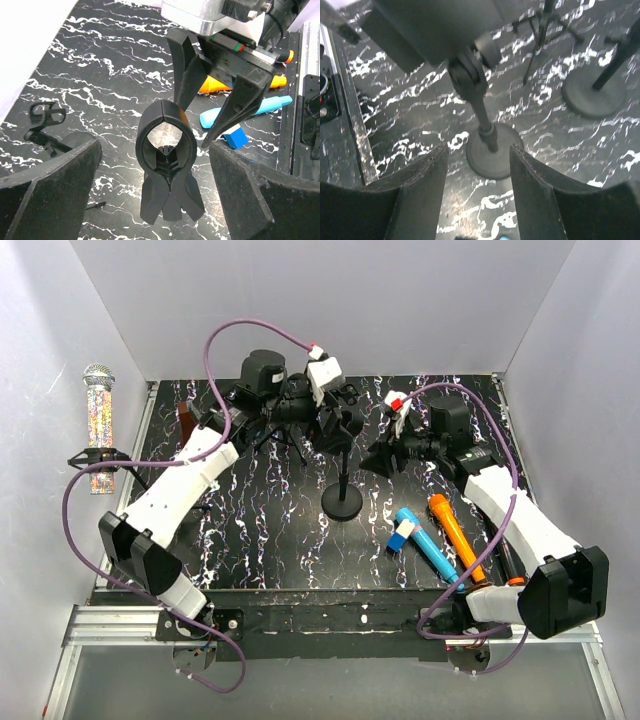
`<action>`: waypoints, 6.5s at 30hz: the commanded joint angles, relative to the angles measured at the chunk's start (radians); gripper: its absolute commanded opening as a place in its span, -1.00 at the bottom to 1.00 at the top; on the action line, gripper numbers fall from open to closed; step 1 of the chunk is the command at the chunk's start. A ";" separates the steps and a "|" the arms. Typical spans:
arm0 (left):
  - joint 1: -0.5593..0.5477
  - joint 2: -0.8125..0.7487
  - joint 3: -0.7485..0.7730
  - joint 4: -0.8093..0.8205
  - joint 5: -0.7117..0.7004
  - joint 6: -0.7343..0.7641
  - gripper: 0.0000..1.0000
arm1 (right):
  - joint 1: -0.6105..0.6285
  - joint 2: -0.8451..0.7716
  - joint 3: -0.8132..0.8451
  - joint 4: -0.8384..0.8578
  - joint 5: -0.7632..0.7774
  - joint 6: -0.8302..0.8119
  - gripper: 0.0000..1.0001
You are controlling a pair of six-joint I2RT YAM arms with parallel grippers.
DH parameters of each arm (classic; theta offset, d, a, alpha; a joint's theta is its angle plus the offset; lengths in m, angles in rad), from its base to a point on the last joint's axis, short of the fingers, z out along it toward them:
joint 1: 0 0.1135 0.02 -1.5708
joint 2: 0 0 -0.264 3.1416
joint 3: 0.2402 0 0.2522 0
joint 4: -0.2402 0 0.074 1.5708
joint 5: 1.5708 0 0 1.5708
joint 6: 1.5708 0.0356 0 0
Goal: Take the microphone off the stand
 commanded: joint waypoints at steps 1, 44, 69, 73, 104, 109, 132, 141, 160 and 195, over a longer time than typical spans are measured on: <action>0.004 -0.032 0.139 -0.218 -0.051 0.047 0.84 | 0.037 0.002 0.066 0.197 0.010 0.081 0.21; 0.018 -0.015 -0.585 0.592 -0.022 -0.239 0.18 | 0.097 0.255 0.259 0.208 0.289 0.564 -0.97; -0.074 0.119 -0.425 0.446 -0.288 -0.108 -1.00 | 0.032 0.299 0.308 0.116 0.406 0.791 -0.97; -0.183 0.076 -0.445 0.421 -0.883 -0.023 -1.00 | 0.032 0.296 0.366 -0.090 0.603 0.955 -0.97; -0.048 0.203 -0.272 0.164 -0.087 0.003 -1.00 | -0.004 0.250 0.161 0.228 0.367 1.000 -0.97; -0.281 0.161 -0.387 0.470 -1.245 0.055 -1.00 | 0.009 0.249 0.306 -0.203 0.755 1.130 -0.97; 0.001 0.218 -0.301 0.188 0.156 -0.204 0.24 | -0.003 0.244 0.116 0.274 0.360 0.882 -0.97; -0.036 0.261 -0.211 0.150 0.159 -0.129 -0.79 | -0.004 0.238 0.103 0.278 0.374 0.882 -0.97; -0.239 0.140 -0.370 0.271 -0.757 -0.127 -0.43 | -0.006 0.256 0.170 0.051 0.555 0.971 -0.97; -0.254 0.241 -0.295 0.305 -0.920 -0.034 -0.40 | -0.015 0.288 0.129 0.067 0.578 0.914 -0.97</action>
